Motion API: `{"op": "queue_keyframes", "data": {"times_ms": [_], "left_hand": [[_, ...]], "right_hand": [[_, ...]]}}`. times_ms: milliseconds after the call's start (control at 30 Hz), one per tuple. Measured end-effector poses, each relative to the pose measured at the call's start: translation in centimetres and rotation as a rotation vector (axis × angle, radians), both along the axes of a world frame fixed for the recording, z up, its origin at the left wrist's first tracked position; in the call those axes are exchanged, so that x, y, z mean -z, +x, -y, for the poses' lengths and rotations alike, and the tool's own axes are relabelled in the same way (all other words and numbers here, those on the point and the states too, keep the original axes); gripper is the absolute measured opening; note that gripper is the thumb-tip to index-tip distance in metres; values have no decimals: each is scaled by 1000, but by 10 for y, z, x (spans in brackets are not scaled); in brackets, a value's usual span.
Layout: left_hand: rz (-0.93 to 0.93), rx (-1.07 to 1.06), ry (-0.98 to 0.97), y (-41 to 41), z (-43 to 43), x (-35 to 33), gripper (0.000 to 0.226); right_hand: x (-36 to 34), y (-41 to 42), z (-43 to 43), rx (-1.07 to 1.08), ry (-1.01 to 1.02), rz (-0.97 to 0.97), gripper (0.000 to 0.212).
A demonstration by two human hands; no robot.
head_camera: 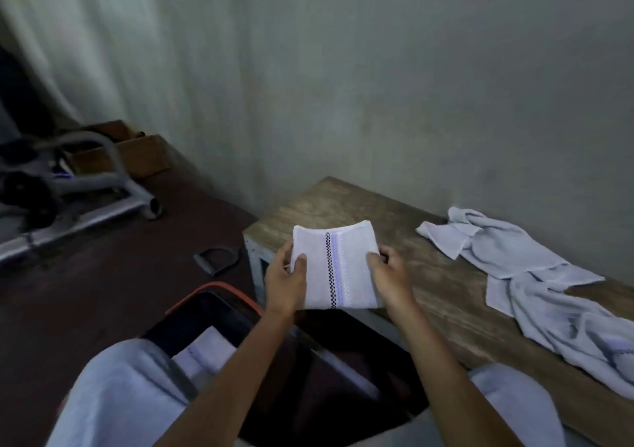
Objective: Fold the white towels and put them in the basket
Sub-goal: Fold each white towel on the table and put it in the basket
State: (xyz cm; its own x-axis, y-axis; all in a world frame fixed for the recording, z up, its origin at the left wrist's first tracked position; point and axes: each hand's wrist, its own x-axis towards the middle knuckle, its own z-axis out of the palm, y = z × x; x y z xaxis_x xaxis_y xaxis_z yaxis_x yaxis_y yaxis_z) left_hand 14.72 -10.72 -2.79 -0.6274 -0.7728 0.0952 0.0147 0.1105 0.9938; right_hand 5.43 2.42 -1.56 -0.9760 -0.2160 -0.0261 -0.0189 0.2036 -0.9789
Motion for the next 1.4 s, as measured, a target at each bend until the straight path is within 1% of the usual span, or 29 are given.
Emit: {"op": "queue_keyframes", "data": {"times_ms": [100,233,333,433,533,600,733,867,1000,1133,1233,1333,1400], "left_hand": [[-19,-147,-7,35,42,2,36],[-20,-324,44,93,96,15,32],[24,-454,85,132,133,33,32],[81,-538,127,159,160,61,34],[134,-590,189,172,178,102,31],[176,-603,252,173,192,134,34],[256,-597,419,165,217,201,41],[335,-522,509,153,242,263,41],[387,-542,532,139,259,315,39],[390,-582,583,128,266,350,37],[408,-597,600,126,266,365,37],[445,-584,557,127,265,374,38],[450,-557,516,127,264,376,37]], "right_hand": [[-2,17,55,-113,-2,-2,25],[10,50,134,-292,19,46,20],[31,77,189,-427,61,112,19],[63,96,236,-505,136,152,18],[104,105,268,-572,212,183,15],[134,103,288,-610,286,190,16],[203,93,323,-677,412,252,7],[267,74,347,-714,523,278,26],[320,60,366,-757,611,209,32],[356,60,375,-770,670,103,33],[369,64,377,-760,716,-2,33],[374,68,377,-758,818,-145,29],[373,70,376,-752,892,-200,27]]}}
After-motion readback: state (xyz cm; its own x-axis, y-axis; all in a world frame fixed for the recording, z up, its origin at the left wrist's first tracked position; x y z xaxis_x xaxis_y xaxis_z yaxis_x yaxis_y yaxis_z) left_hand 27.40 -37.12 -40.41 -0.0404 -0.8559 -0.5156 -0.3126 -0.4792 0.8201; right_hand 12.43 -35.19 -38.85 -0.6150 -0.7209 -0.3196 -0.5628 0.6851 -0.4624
